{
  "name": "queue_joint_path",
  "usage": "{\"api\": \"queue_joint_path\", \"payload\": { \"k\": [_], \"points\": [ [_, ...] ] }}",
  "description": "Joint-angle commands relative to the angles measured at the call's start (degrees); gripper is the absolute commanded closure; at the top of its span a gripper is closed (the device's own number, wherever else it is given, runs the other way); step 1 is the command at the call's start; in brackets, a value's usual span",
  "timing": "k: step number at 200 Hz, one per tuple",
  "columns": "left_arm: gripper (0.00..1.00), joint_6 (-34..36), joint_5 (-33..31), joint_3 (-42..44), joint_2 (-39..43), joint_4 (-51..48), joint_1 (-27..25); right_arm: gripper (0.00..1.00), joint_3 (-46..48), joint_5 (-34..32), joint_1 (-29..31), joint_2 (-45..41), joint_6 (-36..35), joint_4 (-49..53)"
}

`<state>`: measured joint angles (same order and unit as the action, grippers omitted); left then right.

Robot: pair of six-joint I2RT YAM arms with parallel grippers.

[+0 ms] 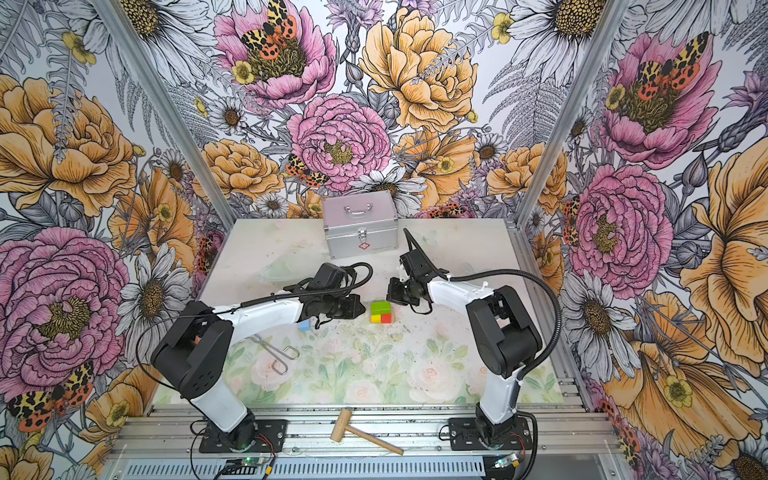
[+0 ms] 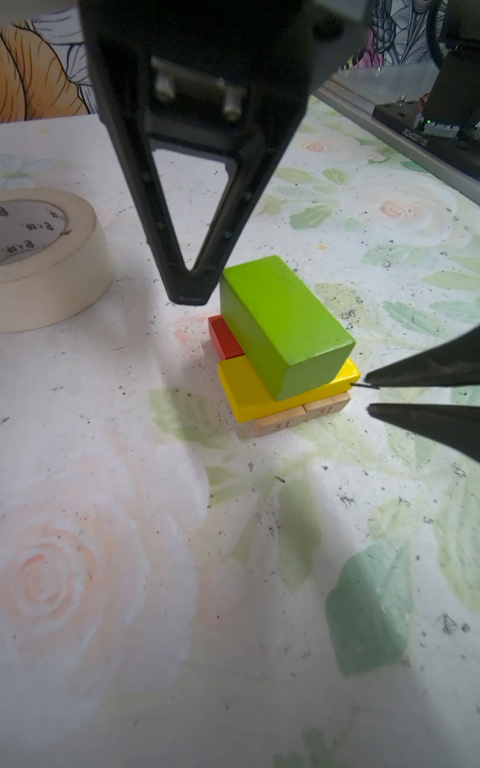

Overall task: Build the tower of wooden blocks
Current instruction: 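Raise both grippers off the stack and draw them apart, then move the left gripper over the light-blue cube while the right gripper hovers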

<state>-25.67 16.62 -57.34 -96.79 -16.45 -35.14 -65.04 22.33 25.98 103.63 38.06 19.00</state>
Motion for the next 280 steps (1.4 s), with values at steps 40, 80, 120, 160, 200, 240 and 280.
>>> {"api": "queue_joint_path", "payload": {
  "k": [40, 80, 120, 160, 200, 240, 280],
  "points": [
    [0.88, -0.8, 1.9, -2.0, -0.8, 1.6, -0.3, 1.0, 0.6, -0.1, 0.3, -1.2, -0.3, -0.5],
    [0.88, -0.6, 1.6, -1.9, -0.1, 1.4, -0.2, 1.0, -0.4, -0.2, 0.1, -1.4, -0.5, -0.3],
    [0.88, 0.1, 0.4, -2.5, 2.3, -1.2, 0.6, 1.0, -2.0, -1.0, -1.2, -3.3, -1.6, 1.1],
    [0.85, 2.4, -5.0, -5.3, 8.0, -11.7, 2.5, 1.0, -1.9, -3.4, -2.2, -7.1, -2.6, 3.1],
    [0.73, 3.6, -13.8, -5.3, 16.9, -24.8, 5.6, 1.0, 0.2, -5.1, -2.5, -10.8, -2.7, 3.5],
    [0.63, 3.8, -19.1, -3.1, 21.6, -32.2, 7.9, 1.0, 1.6, -5.9, -2.6, -13.0, -2.7, 3.6],
    [0.57, 3.2, -21.7, -3.6, 20.6, -33.8, 7.9, 0.98, 3.3, -6.6, -2.8, -15.6, -2.6, 3.5]
  ]
}}
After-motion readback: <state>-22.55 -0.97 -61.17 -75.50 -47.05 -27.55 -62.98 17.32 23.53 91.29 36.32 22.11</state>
